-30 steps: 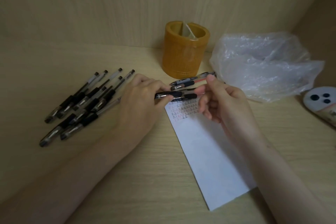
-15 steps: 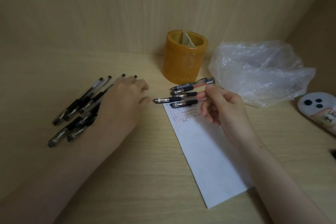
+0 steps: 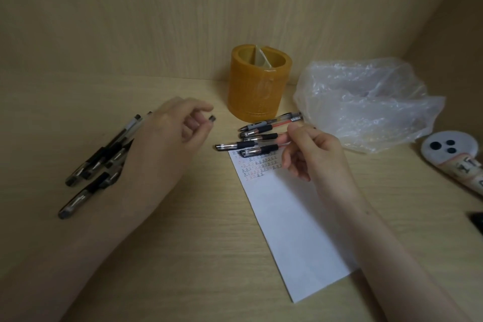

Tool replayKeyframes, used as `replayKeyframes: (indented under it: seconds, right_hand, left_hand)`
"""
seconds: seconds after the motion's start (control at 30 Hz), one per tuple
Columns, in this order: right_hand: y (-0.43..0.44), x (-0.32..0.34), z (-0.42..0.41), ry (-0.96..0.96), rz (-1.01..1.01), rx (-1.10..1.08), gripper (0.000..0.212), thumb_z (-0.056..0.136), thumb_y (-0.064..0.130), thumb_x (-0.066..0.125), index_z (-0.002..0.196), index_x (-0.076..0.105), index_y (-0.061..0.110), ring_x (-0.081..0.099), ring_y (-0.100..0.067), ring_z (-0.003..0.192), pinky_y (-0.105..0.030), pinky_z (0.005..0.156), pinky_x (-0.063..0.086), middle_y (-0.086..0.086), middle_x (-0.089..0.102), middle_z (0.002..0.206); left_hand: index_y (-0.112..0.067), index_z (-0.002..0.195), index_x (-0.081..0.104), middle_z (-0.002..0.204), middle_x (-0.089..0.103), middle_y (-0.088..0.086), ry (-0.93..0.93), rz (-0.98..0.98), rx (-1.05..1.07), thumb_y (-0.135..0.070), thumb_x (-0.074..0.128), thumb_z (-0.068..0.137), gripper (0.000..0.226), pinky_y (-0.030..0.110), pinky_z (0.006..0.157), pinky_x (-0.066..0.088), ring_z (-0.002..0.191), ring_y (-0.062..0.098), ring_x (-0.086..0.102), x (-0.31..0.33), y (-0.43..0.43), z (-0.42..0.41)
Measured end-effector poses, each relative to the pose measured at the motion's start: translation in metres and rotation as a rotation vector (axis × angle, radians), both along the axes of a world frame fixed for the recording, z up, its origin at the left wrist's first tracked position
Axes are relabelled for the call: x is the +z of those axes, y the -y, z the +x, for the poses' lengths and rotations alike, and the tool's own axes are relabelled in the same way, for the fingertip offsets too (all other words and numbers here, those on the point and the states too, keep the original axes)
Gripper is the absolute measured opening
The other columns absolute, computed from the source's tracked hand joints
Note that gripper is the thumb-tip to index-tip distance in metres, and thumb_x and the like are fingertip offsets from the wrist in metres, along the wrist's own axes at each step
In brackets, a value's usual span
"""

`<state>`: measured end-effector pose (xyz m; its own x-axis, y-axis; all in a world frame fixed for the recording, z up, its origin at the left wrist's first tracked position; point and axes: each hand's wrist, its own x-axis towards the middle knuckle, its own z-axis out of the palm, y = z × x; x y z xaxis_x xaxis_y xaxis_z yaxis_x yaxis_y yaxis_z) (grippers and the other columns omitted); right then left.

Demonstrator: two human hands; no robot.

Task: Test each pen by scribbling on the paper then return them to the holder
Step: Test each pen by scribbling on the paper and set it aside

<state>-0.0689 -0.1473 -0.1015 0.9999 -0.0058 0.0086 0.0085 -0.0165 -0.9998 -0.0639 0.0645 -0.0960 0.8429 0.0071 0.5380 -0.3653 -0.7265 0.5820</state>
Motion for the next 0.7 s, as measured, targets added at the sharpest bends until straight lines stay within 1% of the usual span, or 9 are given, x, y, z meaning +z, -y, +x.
replayKeyframes:
  seconds: [0.07, 0.17, 0.27, 0.3, 0.4, 0.5, 0.6, 0.67, 0.7]
  right_hand:
    - [-0.003, 0.000, -0.003, -0.004, -0.020, 0.080, 0.023, 0.096, 0.017, 0.051, 0.088, 0.066, 0.002, 0.042, -0.008, 0.038, -0.014, 0.037, 0.031, -0.004, 0.055, 0.050]
    - [-0.010, 0.001, -0.011, -0.030, -0.036, 0.273, 0.023, 0.092, 0.019, 0.058, 0.107, 0.066, 0.004, 0.041, -0.009, 0.045, -0.013, 0.041, 0.031, -0.005, 0.055, 0.058]
    - [-0.016, 0.000, -0.017, -0.034, -0.098, 0.458, 0.029, 0.089, 0.027, 0.058, 0.104, 0.068, 0.004, 0.037, -0.007, 0.046, -0.012, 0.045, 0.030, -0.006, 0.050, 0.059]
    - [-0.017, 0.000, -0.018, -0.024, -0.119, 0.491, 0.028, 0.089, 0.027, 0.059, 0.101, 0.069, 0.004, 0.038, -0.005, 0.047, -0.011, 0.047, 0.030, -0.004, 0.048, 0.058]
    - [-0.018, -0.001, -0.019, 0.010, -0.131, 0.518, 0.007, 0.088, 0.014, 0.065, 0.085, 0.068, 0.008, 0.041, -0.004, 0.050, -0.010, 0.050, 0.033, 0.000, 0.049, 0.058]
    - [-0.017, 0.000, -0.017, 0.019, -0.051, 0.447, 0.009, 0.087, 0.011, 0.064, 0.080, 0.063, 0.006, 0.039, -0.005, 0.041, -0.011, 0.042, 0.029, 0.000, 0.051, 0.053]
    - [-0.012, 0.003, -0.011, 0.046, 0.083, 0.272, 0.009, 0.089, 0.012, 0.058, 0.081, 0.059, 0.008, 0.040, -0.008, 0.036, -0.016, 0.036, 0.026, -0.001, 0.054, 0.049]
    - [-0.007, 0.005, -0.008, 0.068, 0.102, 0.186, 0.008, 0.090, 0.011, 0.057, 0.082, 0.059, 0.009, 0.040, -0.008, 0.037, -0.017, 0.036, 0.026, -0.001, 0.054, 0.049]
    - [-0.005, 0.005, -0.007, 0.076, 0.090, 0.168, 0.007, 0.090, 0.011, 0.058, 0.083, 0.059, 0.009, 0.040, -0.009, 0.037, -0.017, 0.037, 0.026, 0.000, 0.054, 0.049]
  left_hand:
    - [-0.021, 0.098, 0.067, 0.086, 0.063, -0.008, 0.018, -0.257, -0.071, -0.013, 0.062, 0.085, 0.016, 0.012, 0.063, 0.047, 0.075, 0.006, 0.060, 0.015, 0.007, -0.008]
    - [-0.013, 0.098, 0.066, 0.087, 0.066, 0.000, -0.084, -0.651, -0.226, -0.010, 0.062, 0.085, 0.014, 0.017, 0.061, 0.052, 0.076, 0.010, 0.067, 0.028, 0.015, -0.018]
    - [-0.010, 0.096, 0.064, 0.088, 0.065, 0.006, -0.217, -0.791, -0.289, -0.015, 0.065, 0.078, 0.018, 0.023, 0.061, 0.055, 0.078, 0.015, 0.070, 0.023, 0.020, -0.020]
    - [-0.011, 0.096, 0.064, 0.089, 0.065, 0.007, -0.249, -0.812, -0.295, -0.018, 0.065, 0.075, 0.022, 0.024, 0.061, 0.055, 0.079, 0.016, 0.070, 0.020, 0.021, -0.019]
    - [-0.010, 0.098, 0.063, 0.094, 0.065, 0.014, -0.308, -0.870, -0.308, -0.023, 0.065, 0.069, 0.031, 0.024, 0.060, 0.056, 0.081, 0.017, 0.070, 0.012, 0.024, -0.017]
    - [-0.010, 0.106, 0.058, 0.093, 0.066, 0.007, -0.350, -0.848, -0.337, -0.030, 0.061, 0.071, 0.041, 0.024, 0.064, 0.056, 0.083, 0.012, 0.068, 0.005, 0.024, -0.015]
    - [-0.015, 0.102, 0.060, 0.086, 0.070, -0.001, -0.474, -0.626, -0.358, -0.049, 0.055, 0.078, 0.042, 0.027, 0.068, 0.056, 0.080, 0.012, 0.068, -0.004, 0.026, -0.018]
    - [-0.019, 0.098, 0.062, 0.081, 0.071, -0.005, -0.573, -0.516, -0.417, -0.049, 0.056, 0.076, 0.038, 0.026, 0.066, 0.055, 0.074, 0.013, 0.068, -0.008, 0.032, -0.023]
    - [-0.020, 0.096, 0.062, 0.079, 0.071, -0.003, -0.594, -0.476, -0.457, -0.043, 0.059, 0.079, 0.029, 0.025, 0.064, 0.055, 0.070, 0.013, 0.068, -0.010, 0.035, -0.026]
